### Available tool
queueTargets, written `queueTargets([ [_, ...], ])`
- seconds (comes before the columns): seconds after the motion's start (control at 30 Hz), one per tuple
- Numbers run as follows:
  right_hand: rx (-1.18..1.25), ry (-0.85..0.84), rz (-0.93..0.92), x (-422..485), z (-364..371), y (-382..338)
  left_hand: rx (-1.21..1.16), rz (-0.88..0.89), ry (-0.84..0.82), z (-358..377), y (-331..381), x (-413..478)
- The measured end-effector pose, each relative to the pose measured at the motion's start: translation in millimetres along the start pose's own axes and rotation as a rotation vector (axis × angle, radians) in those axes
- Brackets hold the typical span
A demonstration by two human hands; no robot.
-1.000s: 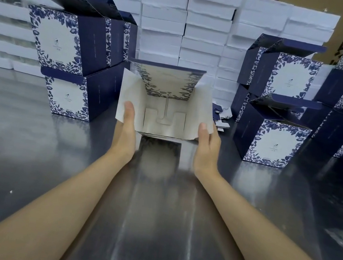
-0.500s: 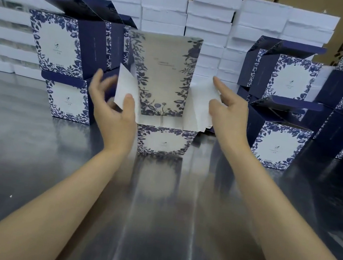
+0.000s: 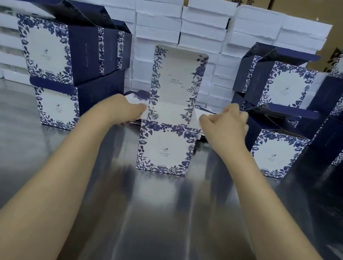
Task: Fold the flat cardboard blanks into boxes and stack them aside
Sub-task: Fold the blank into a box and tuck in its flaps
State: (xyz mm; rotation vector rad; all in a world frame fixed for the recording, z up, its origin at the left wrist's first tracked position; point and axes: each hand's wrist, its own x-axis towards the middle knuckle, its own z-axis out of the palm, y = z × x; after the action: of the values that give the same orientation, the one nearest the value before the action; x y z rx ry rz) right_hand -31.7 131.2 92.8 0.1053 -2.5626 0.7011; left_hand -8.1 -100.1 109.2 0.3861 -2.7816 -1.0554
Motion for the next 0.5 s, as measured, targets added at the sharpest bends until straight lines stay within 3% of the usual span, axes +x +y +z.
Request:
queueTargets([
  [0.13, 0.105, -0.227, 0.045, 2.8, -3.1, -7.0, 0.076, -0.004, -0.165, -5.8, 2.8, -7.5],
  [0.33, 0.218, -0.331, 0.059, -0.4, -4.3, -18.2, 0.020, -0.020, -0.270, -0.1, 10.7, -20.4],
  [0.5, 0.339, -0.397, 0.094, -1.5, -10.7, -16.0, 0.112, 0.045, -0.289, -6.4, 13.5, -23.1],
])
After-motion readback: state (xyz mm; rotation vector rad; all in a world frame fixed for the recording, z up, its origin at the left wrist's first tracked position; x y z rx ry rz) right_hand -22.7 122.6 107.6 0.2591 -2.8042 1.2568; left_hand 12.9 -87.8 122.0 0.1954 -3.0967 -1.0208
